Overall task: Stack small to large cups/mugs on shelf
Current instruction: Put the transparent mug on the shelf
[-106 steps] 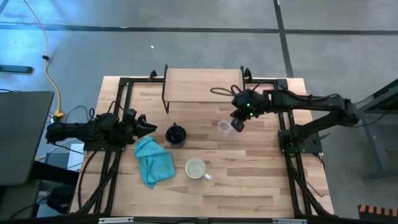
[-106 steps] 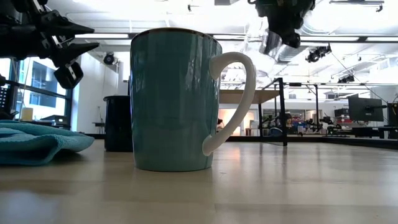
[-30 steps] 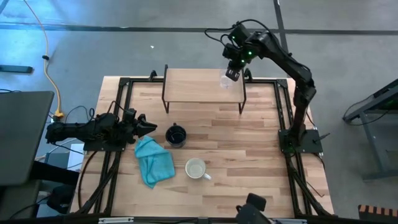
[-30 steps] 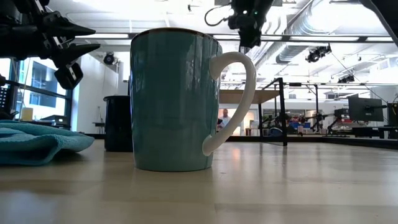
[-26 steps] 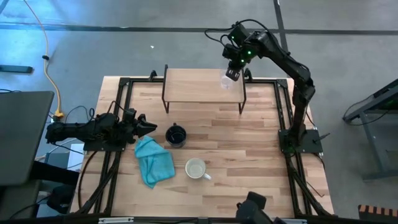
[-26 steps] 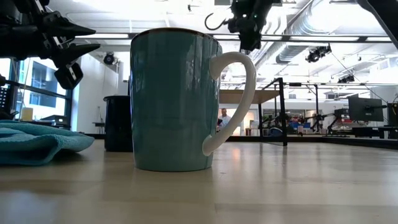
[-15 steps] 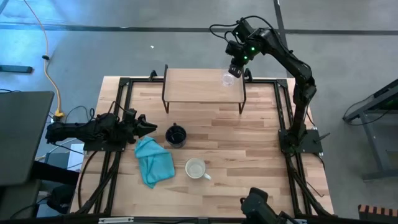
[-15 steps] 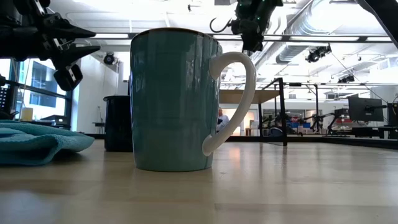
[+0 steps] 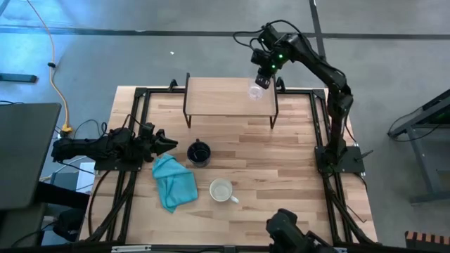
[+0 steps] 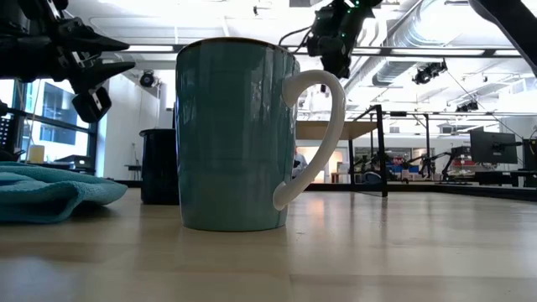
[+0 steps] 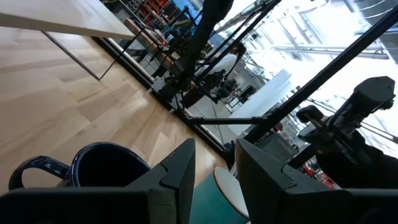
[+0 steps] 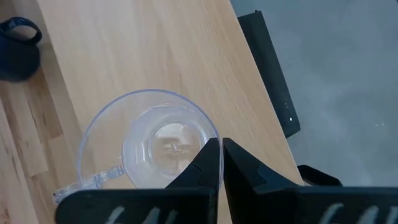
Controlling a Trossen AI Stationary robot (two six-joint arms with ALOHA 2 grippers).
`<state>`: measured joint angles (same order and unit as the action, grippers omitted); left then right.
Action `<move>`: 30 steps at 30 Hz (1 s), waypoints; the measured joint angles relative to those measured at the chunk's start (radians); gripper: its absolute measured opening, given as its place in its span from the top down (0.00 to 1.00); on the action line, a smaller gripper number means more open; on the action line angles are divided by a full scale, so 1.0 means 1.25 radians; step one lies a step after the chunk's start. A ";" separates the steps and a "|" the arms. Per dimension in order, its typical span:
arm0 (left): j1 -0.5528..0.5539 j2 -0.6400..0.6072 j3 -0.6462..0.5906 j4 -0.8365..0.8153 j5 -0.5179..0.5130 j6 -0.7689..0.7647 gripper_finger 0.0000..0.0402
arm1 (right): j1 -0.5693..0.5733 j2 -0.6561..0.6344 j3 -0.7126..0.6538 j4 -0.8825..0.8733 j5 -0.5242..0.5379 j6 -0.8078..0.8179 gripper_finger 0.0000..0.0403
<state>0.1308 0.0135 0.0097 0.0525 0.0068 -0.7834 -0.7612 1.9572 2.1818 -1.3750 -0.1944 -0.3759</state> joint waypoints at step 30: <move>0.000 0.000 0.000 -0.002 0.000 0.003 0.74 | -0.019 0.005 -0.037 0.005 0.001 0.022 1.00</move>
<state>0.1308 0.0135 0.0095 0.0502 0.0069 -0.7794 -0.7849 1.9640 2.1361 -1.3694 -0.1932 -0.3479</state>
